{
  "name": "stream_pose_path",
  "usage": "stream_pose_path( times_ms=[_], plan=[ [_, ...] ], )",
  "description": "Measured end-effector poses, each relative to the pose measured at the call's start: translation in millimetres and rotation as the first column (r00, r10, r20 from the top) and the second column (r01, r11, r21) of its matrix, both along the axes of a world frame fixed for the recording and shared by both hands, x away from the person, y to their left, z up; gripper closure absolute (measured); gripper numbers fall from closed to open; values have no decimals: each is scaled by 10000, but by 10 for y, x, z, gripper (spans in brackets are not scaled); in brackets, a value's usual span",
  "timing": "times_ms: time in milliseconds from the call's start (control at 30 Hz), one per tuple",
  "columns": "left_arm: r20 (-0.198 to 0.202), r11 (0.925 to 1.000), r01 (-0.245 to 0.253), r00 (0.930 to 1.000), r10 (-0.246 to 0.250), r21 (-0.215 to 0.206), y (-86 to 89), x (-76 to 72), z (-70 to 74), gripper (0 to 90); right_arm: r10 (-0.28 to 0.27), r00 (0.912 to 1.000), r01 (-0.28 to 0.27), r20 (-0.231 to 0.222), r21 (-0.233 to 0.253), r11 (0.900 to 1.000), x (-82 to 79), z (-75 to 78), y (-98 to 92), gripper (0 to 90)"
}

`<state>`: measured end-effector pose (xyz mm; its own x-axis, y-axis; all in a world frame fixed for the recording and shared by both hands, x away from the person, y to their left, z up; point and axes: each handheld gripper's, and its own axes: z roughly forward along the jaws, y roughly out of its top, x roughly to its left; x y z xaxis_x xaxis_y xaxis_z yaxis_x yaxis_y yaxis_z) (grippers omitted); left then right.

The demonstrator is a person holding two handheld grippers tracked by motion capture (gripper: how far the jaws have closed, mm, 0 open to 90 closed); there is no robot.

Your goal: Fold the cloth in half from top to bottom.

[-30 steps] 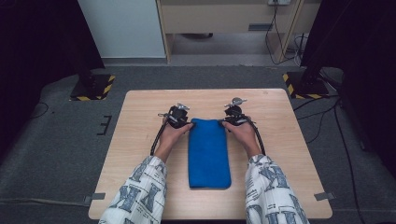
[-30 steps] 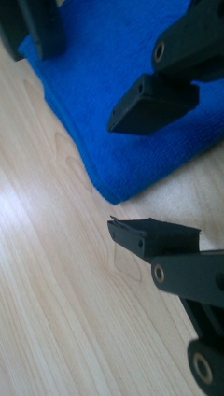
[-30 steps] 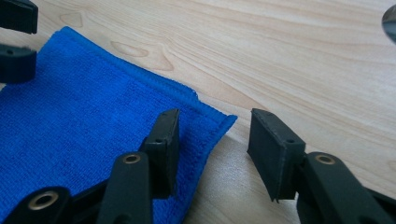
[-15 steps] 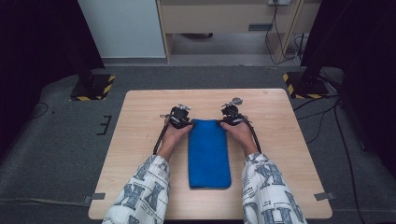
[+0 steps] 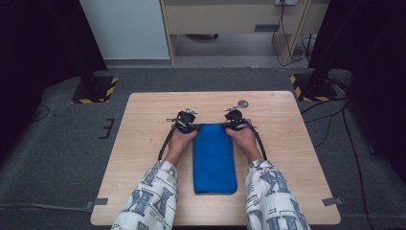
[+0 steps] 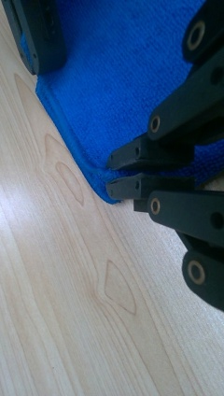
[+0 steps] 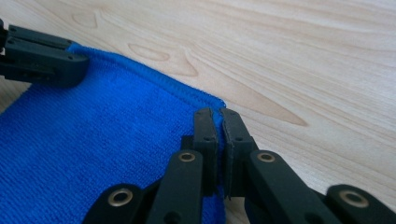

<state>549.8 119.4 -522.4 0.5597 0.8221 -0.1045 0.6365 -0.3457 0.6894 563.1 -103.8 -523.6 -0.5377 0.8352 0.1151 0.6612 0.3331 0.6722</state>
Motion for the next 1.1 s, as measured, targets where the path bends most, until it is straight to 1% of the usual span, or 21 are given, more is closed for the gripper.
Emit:
stream_pose_path(
  times_ms=[67, 133, 200, 233, 333, 400, 533, 667, 767, 867, 967, 1100],
  plan=[
    [293, 9999, 46, 9996, -41, -165, -15, -25, 64, 859, 10, 9998, -11, 176, 46, 10000, -27, 16, -19, 869],
    [490, 9995, 70, 9988, -55, -314, -35, -49, 122, 860, -23, 9994, 16, 336, 200, 9998, -62, 49, -55, 869],
    [599, 9989, 123, 9982, -95, -462, -51, -69, 167, 859, -35, 9990, 18, 452, 366, 9993, -96, 97, -92, 869],
    [670, 9987, 146, 9977, -112, -498, -59, -82, 192, 859, -78, 9988, 55, 493, 454, 9990, -111, 120, -103, 869],
    [810, 9979, 202, 9966, -152, -623, -86, -119, 258, 859, 65, 9973, -101, 736, 497, 9987, -171, 226, -152, 869],
    [891, 9977, 245, 9958, -188, -637, -100, -145, 304, 859, 26, 9960, -87, 890, 681, 9976, -209, 292, -190, 869],
    [1253, 9966, 291, 9919, -193, -773, -97, -197, 433, 858, -6, 9938, -103, 1114, 974, 9952, -262, 392, -236, 869],
    [1397, 9953, 319, 9900, -189, -909, -55, -213, 512, 857, -24, 9911, -150, 1332, 1291, 9915, -295, 474, -247, 869],
    [1410, 9940, 375, 9897, -228, -1027, -36, -222, 535, 857, 87, 9893, -277, 1454, 1297, 9912, -317, 513, -244, 868],
    [1533, 9918, 601, 9873, -423, -1132, -42, -250, 575, 854, 132, 9874, -345, 1577, 1334, 9905, -336, 539, -254, 868],
    [1666, 9930, 783, 9840, -627, -888, -51, -285, 612, 853, 161, 9856, -413, 1685, 1471, 9883, -367, 559, -274, 868],
    [1824, 9920, 894, 9806, -718, -897, -54, -337, 677, 851, 267, 9845, -532, 1731, 1503, 9872, -427, 563, -298, 867]
  ],
)
